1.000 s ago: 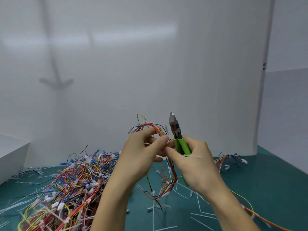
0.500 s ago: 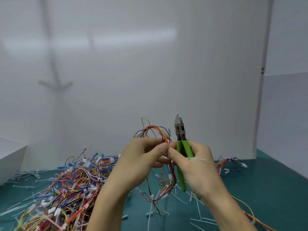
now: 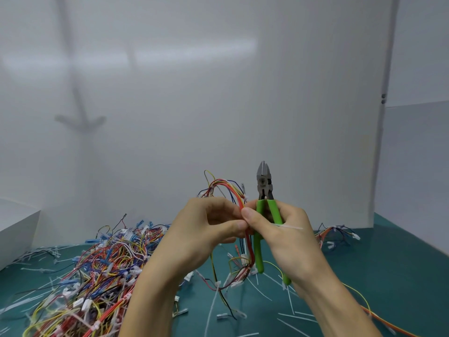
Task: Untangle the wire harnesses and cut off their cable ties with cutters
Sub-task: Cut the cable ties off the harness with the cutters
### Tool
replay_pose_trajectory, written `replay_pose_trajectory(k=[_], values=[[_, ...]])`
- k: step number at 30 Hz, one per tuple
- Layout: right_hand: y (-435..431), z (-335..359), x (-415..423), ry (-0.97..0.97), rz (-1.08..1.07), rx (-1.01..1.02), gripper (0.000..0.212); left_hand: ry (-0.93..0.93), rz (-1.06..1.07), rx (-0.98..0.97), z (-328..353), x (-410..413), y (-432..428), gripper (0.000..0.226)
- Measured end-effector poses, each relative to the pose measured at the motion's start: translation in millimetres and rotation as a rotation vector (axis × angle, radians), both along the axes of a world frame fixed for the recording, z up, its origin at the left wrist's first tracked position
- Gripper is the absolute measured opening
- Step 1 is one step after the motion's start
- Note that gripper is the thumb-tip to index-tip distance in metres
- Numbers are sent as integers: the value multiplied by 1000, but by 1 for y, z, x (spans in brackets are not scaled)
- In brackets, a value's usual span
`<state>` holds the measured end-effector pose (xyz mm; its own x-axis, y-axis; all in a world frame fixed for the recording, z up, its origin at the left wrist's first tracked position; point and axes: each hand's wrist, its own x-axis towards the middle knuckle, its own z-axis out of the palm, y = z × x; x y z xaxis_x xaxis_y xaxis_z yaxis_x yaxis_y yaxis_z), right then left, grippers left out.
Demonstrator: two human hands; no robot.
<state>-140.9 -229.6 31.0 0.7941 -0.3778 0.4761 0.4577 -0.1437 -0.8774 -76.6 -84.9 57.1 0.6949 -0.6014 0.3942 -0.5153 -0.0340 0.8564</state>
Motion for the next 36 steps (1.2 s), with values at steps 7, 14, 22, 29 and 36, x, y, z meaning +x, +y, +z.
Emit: replay_pose_trajectory(k=[7,14,22,29,36], values=[[1,4,-3,12,66,-107,26,73,119,-233,-1,3,-1,6],[-3,0,-2,219,-143,-579,78,127,218,-374,2,6,7,9],[-5,-8,2,195,-280,-851,49,121,236,-374,2,5,6,15],[-6,-8,3,146,-342,-896,51,84,225,-354,4,1,3,19],[-5,-6,0,108,-372,-873,56,11,211,-321,5,-2,2,21]])
